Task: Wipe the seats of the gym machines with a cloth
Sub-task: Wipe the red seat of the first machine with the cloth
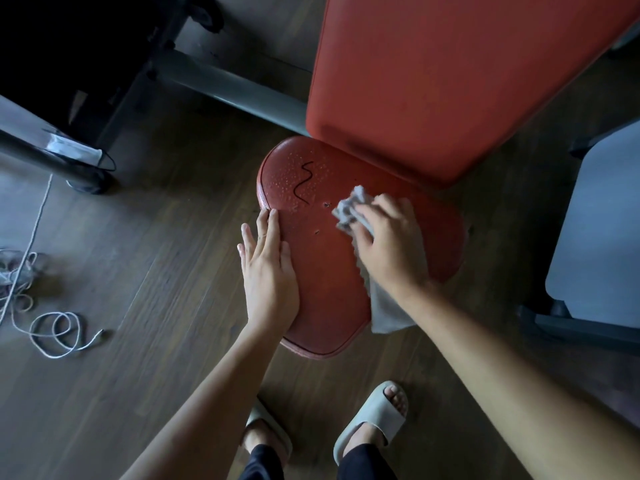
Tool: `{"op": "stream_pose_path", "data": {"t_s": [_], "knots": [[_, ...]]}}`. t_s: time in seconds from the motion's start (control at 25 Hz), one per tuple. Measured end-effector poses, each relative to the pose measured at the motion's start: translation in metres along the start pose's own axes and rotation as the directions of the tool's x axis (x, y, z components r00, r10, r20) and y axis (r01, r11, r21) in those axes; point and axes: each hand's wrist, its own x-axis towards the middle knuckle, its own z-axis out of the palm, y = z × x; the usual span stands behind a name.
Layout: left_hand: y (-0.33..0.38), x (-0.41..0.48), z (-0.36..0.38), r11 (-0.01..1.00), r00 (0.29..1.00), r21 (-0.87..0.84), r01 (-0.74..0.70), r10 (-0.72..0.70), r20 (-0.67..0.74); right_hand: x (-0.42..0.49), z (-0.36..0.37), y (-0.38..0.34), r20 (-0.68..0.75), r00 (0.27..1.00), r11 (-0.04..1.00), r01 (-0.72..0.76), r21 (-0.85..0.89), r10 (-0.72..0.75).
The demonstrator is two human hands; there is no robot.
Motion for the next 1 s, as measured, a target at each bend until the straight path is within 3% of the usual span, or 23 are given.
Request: {"op": "stream_pose_path", "data": {"t_s": [0.12,0.2,0.36,0.52,0.72,1.0], "knots": [[0.0,0.0,0.0,1.0,1.0,0.031,-0.005,0.005,0.013,0.002,0.0,0.002,0.059,0.967,0.968,0.245,0.052,-0.248],[0.002,-0.002,0.001,0.999,1.0,0.042,0.002,-0.002,0.0,0.024,0.008,0.007,0.024,0.978,0.978,0.206,0.008,-0.207],[0.004,-0.012,-0.003,0.995,0.999,-0.095,0.032,-0.033,-0.006,0.072,0.034,0.0,-0.035,0.997,0.997,-0.072,0.019,0.073],[-0.001,-0.019,-0.002,0.998,1.0,-0.06,0.007,-0.006,0.013,0.099,0.047,-0.009,0.077,0.995,0.992,0.056,0.115,-0.065],[-0.002,-0.021,-0.004,0.997,1.0,-0.076,-0.001,0.002,0.007,0.083,0.035,-0.008,0.171,0.94,0.955,0.294,0.045,-0.297],[0.003,-0.012,0.0,0.998,0.999,0.039,-0.042,0.042,0.021,0.086,0.042,-0.008,0.086,0.964,0.955,0.234,0.184,-0.253]]}}
